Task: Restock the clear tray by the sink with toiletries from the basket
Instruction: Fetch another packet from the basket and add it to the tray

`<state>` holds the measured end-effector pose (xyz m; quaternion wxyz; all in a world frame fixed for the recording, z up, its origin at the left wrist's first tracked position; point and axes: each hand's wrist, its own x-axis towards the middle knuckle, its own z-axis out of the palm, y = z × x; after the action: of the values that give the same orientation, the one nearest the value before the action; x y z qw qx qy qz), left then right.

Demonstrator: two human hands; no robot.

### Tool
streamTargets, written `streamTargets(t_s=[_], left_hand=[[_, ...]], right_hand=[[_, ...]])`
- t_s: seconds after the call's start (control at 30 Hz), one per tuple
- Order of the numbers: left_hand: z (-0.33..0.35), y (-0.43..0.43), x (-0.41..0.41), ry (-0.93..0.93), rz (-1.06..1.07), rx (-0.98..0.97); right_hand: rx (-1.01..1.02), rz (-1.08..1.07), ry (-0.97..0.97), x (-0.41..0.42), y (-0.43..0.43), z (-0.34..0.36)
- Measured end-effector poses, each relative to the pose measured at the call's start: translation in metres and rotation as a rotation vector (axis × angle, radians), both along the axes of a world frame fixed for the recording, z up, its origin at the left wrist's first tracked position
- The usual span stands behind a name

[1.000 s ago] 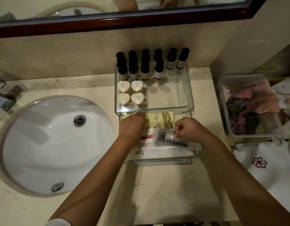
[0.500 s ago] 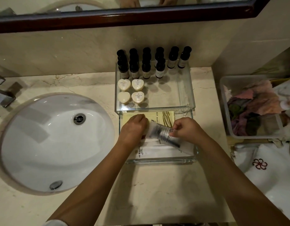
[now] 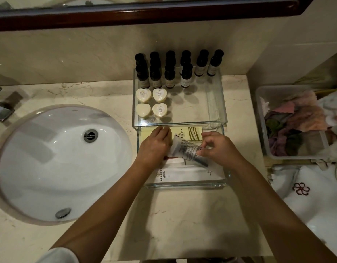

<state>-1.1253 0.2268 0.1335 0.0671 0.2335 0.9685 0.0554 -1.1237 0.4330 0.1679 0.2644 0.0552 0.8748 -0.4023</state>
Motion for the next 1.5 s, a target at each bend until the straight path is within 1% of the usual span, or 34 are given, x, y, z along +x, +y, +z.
streamTargets(t_s=[0.17,0.37,0.47,0.53,0.57,0.63,0.7,0.77,0.83,0.87,0.9,1.03,1.1,1.17,1.23,1.37,1.43,1.5], left_hand=[[-0.003,-0.004,0.0,0.119,-0.034,0.026],[0.001,-0.005,0.003,0.143,0.006,0.112],[0.004,-0.006,0.01,0.115,0.044,0.149],[0.008,-0.005,0.018,0.09,0.145,0.281],[0.016,-0.001,0.023,0.046,0.225,0.384],[0.032,0.008,0.036,-0.102,0.466,0.572],[0.042,0.021,0.051,-0.344,0.673,0.748],[0.047,0.033,0.063,-0.593,0.78,0.936],[0.054,0.046,0.071,-0.822,0.907,1.14],[0.056,0.049,0.073,-0.875,0.966,1.215],[0.059,0.05,0.073,-0.884,1.005,1.245],[0.064,0.046,0.064,-0.924,1.048,1.232],[0.068,0.043,0.058,-0.935,1.037,1.204],[0.075,0.042,0.049,-0.894,0.961,1.153],[0.083,0.042,0.038,-0.887,0.836,1.091],[0.104,0.049,0.016,-0.991,0.577,0.952],[0.11,0.051,0.008,-1.018,0.521,0.896],[0.109,0.051,0.002,-1.039,0.531,0.887]], right_hand=[[0.025,0.039,-0.003,-0.001,0.0,-0.002],[0.024,0.024,0.037,0.002,0.004,0.0],[-0.02,-0.005,0.01,0.007,0.011,0.002],[-0.125,-0.085,-0.024,0.012,0.017,0.005],[-0.186,-0.138,-0.041,0.013,0.019,0.007],[-0.268,-0.239,-0.066,0.018,0.019,0.012],[-0.333,-0.359,-0.096,0.026,0.015,0.017],[-0.413,-0.467,-0.138,0.036,0.007,0.022],[-0.459,-0.473,-0.167,0.046,0.001,0.027],[-0.447,-0.437,-0.173,0.051,-0.001,0.029],[-0.425,-0.393,-0.177,0.055,-0.003,0.032],[-0.356,-0.261,-0.206,0.066,-0.003,0.038],[-0.359,-0.248,-0.238,0.066,-0.001,0.041],[-0.362,-0.29,-0.284,0.062,0.0,0.046],[-0.471,-0.367,-0.309,0.056,0.002,0.049],[-0.743,-0.479,-0.304,0.037,0.003,0.057],[-0.798,-0.526,-0.275,0.024,0.002,0.061],[-0.796,-0.521,-0.257,0.015,0.002,0.065]])
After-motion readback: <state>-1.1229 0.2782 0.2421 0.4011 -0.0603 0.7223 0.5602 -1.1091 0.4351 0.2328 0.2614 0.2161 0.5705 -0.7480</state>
